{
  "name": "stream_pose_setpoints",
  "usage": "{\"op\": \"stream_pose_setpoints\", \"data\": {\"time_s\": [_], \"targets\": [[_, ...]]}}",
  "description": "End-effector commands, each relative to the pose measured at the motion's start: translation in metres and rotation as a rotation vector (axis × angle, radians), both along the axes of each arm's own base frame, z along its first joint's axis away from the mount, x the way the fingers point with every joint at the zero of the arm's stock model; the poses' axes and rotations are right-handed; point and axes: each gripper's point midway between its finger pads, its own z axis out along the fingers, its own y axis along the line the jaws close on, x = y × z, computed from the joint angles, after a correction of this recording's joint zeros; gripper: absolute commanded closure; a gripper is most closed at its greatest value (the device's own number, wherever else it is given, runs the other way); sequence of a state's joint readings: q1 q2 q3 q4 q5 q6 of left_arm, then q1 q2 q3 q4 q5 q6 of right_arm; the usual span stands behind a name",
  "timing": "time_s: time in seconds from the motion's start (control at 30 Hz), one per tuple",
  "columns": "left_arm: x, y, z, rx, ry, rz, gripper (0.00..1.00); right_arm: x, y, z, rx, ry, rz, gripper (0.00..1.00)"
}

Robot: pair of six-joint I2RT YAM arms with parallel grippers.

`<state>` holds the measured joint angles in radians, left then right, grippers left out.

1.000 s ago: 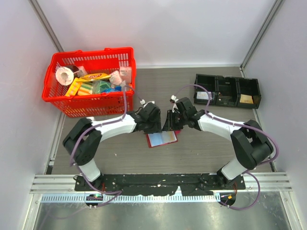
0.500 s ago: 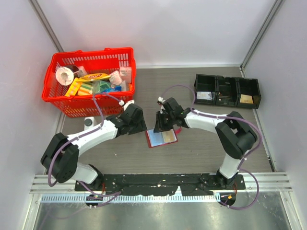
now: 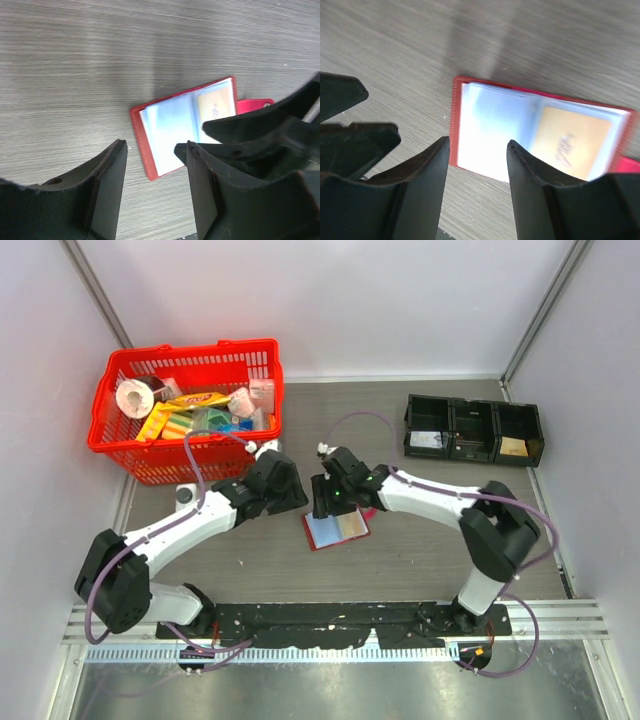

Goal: Take the credit cards out of the card holder
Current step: Remove the credit card from the card holder.

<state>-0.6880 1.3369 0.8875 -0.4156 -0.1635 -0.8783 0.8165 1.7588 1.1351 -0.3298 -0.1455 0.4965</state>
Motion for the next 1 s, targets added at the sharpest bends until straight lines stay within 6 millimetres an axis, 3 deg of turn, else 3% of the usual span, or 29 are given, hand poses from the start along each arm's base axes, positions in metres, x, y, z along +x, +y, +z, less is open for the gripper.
{"op": "stream_pose_setpoints", "data": {"time_s": [0.0,0.13,0.27,0.47,0.67,0.97], "targets": [[0.013,-0.032,0.031,-0.104,-0.053,-0.085,0.46,0.021,-0.058,0.038,-0.124,-0.198,-0.214,0.44],[0.009,-0.058,0.027,-0.142,-0.005,-0.184,0.49,0.014,-0.093,0.025,-0.195,-0.199,-0.342,0.43],[0.000,-0.081,0.011,-0.130,0.065,-0.284,0.51,-0.001,-0.100,0.007,-0.191,-0.140,-0.374,0.43],[-0.009,-0.084,-0.028,-0.045,0.156,-0.339,0.54,-0.008,-0.102,-0.006,-0.176,-0.102,-0.410,0.43],[-0.016,-0.078,-0.055,0.015,0.223,-0.363,0.54,-0.013,-0.092,-0.015,-0.130,-0.064,-0.390,0.44],[-0.024,-0.068,-0.076,0.070,0.285,-0.358,0.55,-0.014,-0.094,-0.027,-0.145,-0.034,-0.400,0.52]]}}
